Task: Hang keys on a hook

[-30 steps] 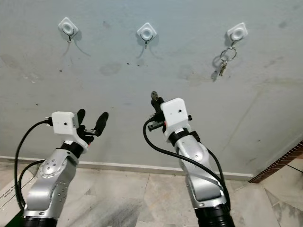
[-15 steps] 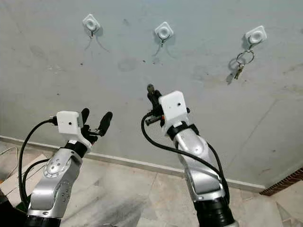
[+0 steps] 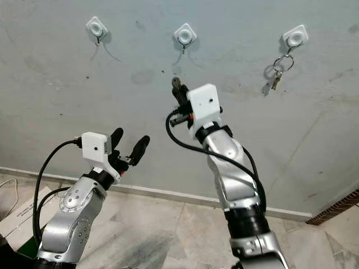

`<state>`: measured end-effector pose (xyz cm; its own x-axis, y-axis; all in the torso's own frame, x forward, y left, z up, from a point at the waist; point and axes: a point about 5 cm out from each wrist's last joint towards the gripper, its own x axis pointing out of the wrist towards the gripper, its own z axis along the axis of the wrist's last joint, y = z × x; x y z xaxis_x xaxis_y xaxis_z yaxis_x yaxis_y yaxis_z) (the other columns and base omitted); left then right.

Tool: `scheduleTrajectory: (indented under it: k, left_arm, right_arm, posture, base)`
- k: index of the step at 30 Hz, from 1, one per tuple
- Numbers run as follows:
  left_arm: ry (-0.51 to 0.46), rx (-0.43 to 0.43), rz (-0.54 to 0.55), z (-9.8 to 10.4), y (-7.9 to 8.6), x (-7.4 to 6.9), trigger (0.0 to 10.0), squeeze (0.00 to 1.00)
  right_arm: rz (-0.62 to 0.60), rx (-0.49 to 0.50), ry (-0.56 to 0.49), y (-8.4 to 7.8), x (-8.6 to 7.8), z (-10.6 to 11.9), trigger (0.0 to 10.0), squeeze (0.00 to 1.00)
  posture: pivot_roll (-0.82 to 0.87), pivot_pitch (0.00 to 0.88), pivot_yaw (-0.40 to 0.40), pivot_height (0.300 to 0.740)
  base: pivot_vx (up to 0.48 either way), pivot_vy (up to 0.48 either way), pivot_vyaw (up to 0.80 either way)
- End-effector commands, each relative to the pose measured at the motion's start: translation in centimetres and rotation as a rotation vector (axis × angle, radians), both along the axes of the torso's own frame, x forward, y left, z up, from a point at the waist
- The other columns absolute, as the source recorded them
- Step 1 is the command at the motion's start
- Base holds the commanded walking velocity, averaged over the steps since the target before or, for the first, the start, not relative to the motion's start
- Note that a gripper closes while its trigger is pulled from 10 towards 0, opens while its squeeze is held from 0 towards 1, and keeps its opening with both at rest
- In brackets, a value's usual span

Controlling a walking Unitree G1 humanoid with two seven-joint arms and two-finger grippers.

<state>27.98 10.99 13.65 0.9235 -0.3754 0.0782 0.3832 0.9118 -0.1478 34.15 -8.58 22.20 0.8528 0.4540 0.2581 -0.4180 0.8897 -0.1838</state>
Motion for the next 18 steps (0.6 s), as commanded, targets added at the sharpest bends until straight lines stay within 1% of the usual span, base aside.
scheduleTrajectory:
  k: [1,5,10,12,13,15,16,18]
  left_arm:
    - [-0.003,0.013,-0.008,0.1,0.2,-0.2,10.0,0.00]
    - [-0.003,0.012,-0.018,0.2,0.1,-0.4,10.0,0.00]
    - [-0.015,0.002,-0.025,0.4,0.0,-0.5,10.0,0.00]
    - [-0.034,0.026,0.006,0.6,0.3,-0.6,10.0,0.00]
    - [-0.034,0.025,0.009,0.6,0.4,-0.6,10.0,0.00]
    - [-0.032,0.030,0.029,0.5,0.9,-0.8,10.0,0.00]
    - [-0.031,0.030,0.030,0.5,1.0,-0.8,10.0,0.00]
    - [-0.030,0.035,0.034,0.4,1.2,-1.0,10.0,0.00]
  right_arm:
    - [0.027,0.021,-0.021,0.5,0.3,0.8,10.0,0.00]
    - [0.054,0.045,-0.014,0.8,1.0,1.2,10.0,0.00]
    - [0.049,0.046,-0.026,0.8,1.3,1.5,10.0,0.00]
    - [0.020,0.012,-0.061,-0.1,0.3,1.2,10.0,0.00]
    - [0.015,0.006,-0.065,-0.2,0.1,1.1,10.0,0.00]
    - [-0.012,-0.014,-0.050,-1.5,-1.4,-0.1,10.0,0.00]
    - [-0.016,-0.018,-0.047,-1.7,-1.6,-0.3,10.0,0.00]
    - [-0.044,-0.027,-0.026,-2.7,-2.4,-1.0,10.0,0.00]
  posture:
    - [-0.01,0.093,0.038,0.740]
    - [-0.01,0.095,0.037,0.740]
    - [0.00,0.093,0.035,0.740]
    - [0.00,0.093,0.031,0.740]
    - [0.00,0.093,0.031,0.740]
    - [-0.01,0.095,0.030,0.740]
    - [-0.01,0.095,0.030,0.740]
    - [-0.02,0.096,0.035,0.740]
  base:
    - [0.000,0.000,0.00]
    - [0.000,0.000,0.00]
    - [0.000,0.000,0.00]
    - [0.000,0.000,0.00]
    - [0.000,0.000,0.00]
    - [0.000,0.000,0.00]
    - [0.000,0.000,0.00]
    - [0.000,0.000,0.00]
